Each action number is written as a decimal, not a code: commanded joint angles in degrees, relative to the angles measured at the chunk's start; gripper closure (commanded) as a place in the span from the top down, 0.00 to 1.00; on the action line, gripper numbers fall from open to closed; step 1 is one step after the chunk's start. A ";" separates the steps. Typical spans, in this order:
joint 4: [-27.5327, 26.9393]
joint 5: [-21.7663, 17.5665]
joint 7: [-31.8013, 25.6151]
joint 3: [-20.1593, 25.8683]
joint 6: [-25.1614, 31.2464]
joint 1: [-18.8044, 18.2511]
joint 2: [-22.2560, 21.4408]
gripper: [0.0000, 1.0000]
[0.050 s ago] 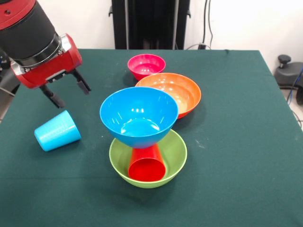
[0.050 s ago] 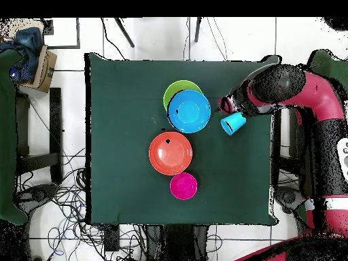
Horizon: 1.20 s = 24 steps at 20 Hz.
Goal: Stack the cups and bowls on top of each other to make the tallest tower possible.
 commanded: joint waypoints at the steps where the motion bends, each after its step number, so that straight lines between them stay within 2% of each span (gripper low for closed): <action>1: -0.08 -7.21 -19.84 -1.81 -2.39 3.46 1.63 1.00; 4: -0.71 -10.63 -20.21 -2.95 -4.01 4.26 1.20 1.00; 11: -3.86 -15.69 -18.39 -3.56 -5.08 6.33 2.08 1.00; 21: -5.96 -17.31 -17.86 -3.13 -5.70 7.05 2.50 1.00; 24: -7.47 -16.67 -18.84 -2.64 -2.84 7.45 1.22 1.00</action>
